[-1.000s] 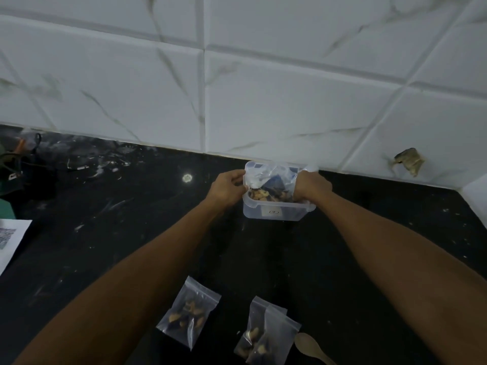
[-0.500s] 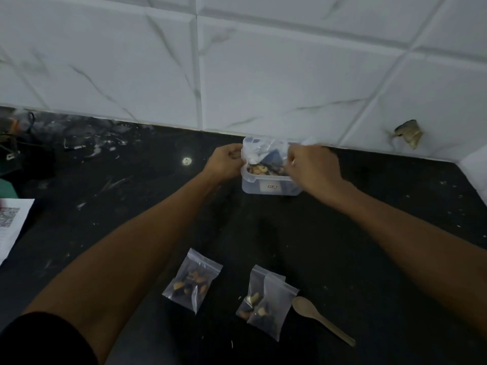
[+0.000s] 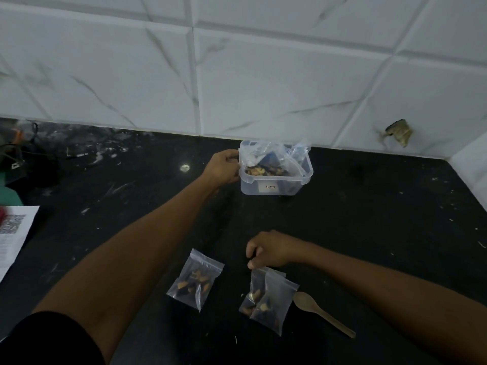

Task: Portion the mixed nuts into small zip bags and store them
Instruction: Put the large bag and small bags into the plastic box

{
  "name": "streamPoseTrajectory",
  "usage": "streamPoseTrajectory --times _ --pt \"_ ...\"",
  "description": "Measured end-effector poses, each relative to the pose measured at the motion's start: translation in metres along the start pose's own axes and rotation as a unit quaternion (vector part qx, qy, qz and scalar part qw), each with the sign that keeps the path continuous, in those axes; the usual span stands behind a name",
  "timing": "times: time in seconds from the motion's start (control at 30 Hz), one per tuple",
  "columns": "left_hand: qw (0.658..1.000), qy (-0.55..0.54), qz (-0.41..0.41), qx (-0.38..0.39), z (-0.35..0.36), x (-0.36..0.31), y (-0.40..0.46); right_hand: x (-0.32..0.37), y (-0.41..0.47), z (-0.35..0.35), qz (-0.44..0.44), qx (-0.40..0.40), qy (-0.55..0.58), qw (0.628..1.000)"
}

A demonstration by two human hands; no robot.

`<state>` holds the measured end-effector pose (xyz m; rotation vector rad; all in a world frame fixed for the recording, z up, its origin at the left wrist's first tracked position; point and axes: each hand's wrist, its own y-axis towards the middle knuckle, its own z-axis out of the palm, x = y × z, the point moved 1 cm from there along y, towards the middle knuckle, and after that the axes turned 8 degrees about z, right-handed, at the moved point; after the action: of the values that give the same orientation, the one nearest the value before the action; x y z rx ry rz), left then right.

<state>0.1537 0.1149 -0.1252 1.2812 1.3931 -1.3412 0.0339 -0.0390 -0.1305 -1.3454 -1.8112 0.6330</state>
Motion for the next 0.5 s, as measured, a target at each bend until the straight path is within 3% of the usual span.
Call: streamPoseTrajectory --times 0.13,0.3,0.37,0.5 --pt "1.000 0.008 -0.018 -0.019 -0.007 0.001 -0.004 0.020 0.016 0.002 -0.004 -0.080 0.058 0.995" --pt "0.996 0.065 -0.048 -0.022 -0.029 0.004 -0.019 0.057 0.048 0.029 0.024 -0.095 0.014 0.995" --pt "0.993 0.085 -0.082 0.011 -0.045 0.010 -0.031 0.067 0.053 0.036 0.012 -0.072 0.006 0.997" --pt "0.963 0.168 -0.133 0.165 -0.081 0.028 -0.055 0.068 0.049 0.021 -0.015 0.015 0.086 0.996"
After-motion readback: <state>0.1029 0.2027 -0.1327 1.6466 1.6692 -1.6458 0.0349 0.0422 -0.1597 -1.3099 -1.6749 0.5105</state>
